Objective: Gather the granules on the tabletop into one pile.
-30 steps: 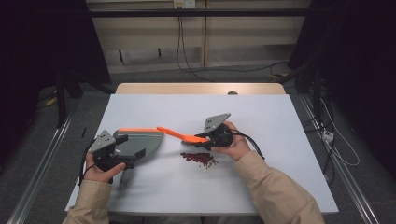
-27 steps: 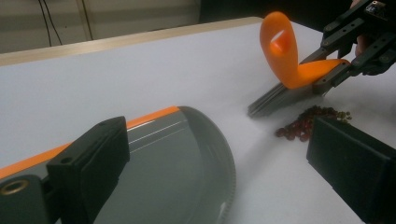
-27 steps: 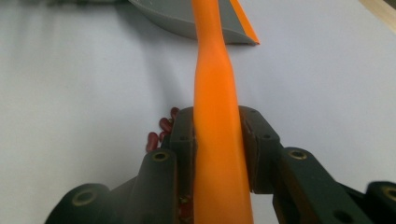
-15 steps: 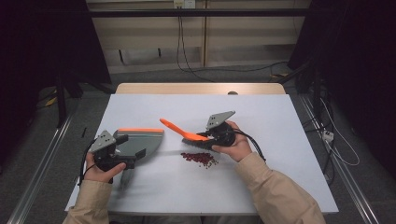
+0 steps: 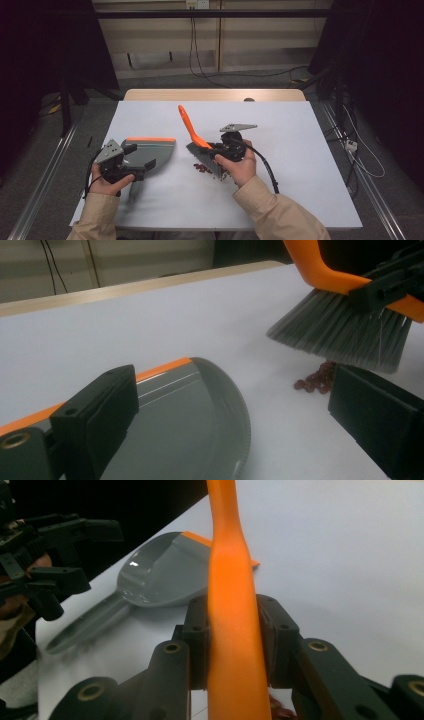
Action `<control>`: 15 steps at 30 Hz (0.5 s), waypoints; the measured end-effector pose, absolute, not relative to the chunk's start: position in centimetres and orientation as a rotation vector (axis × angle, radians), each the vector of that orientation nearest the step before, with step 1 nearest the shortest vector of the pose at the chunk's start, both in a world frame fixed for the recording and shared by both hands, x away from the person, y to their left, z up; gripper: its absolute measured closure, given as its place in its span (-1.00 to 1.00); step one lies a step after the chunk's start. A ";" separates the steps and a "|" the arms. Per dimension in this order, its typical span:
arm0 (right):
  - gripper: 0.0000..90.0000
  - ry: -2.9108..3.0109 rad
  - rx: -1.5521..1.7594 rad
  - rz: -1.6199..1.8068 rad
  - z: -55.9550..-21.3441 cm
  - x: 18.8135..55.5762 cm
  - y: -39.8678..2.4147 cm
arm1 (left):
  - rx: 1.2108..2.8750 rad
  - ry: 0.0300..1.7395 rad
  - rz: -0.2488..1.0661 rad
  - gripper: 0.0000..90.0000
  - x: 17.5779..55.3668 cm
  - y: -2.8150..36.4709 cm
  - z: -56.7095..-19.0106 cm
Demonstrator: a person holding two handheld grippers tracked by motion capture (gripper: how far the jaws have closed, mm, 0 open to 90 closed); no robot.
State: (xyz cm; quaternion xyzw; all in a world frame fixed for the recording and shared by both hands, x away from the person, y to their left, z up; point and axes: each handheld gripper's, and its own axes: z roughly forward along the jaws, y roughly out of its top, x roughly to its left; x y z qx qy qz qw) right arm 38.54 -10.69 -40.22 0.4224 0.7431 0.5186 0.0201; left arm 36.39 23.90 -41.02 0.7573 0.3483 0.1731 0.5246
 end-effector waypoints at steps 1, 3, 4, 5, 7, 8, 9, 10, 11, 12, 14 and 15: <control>0.55 2.305 1.318 1.616 -40.3 38.5 -10.4 | 1.809 0.835 0.413 -0.87 36.4 23.9 -41.0; 0.55 2.301 1.327 1.602 -40.5 38.3 -9.4 | 1.812 0.831 0.417 -0.87 36.4 23.9 -40.9; 0.55 2.305 1.331 1.592 -40.6 38.2 -8.9 | 1.810 0.828 0.417 -0.87 36.3 23.9 -40.9; 0.55 2.317 1.344 1.588 -40.8 38.2 -8.3 | 1.807 0.830 0.416 -0.87 36.3 23.9 -40.8; 0.55 2.326 1.364 1.588 -41.1 38.1 -7.4 | 1.805 0.829 0.422 -0.87 36.3 24.0 -40.8; 0.55 2.327 1.375 1.582 -41.3 38.1 -7.1 | 1.804 0.829 0.423 -0.87 36.3 24.1 -40.8; 0.55 2.324 1.379 1.574 -41.5 38.1 -6.8 | 1.804 0.832 0.423 -0.87 36.3 24.1 -40.8; 0.55 2.327 1.389 1.565 -41.8 38.2 -6.5 | 1.806 0.828 0.426 -0.87 36.3 24.1 -40.8; 0.55 2.327 1.414 1.554 -42.1 38.3 -6.3 | 1.806 0.829 0.424 -0.87 36.2 24.1 -40.8; 0.55 2.326 1.449 1.546 -42.6 38.5 -6.2 | 1.805 0.829 0.424 -0.87 36.2 24.1 -40.8; 0.56 2.313 1.470 1.518 -43.0 38.6 -6.2 | 1.800 0.830 0.423 -0.87 36.2 24.1 -40.7; 0.56 2.300 1.473 1.488 -43.1 38.7 -6.4 | 1.801 0.828 0.423 -0.87 36.2 24.1 -40.7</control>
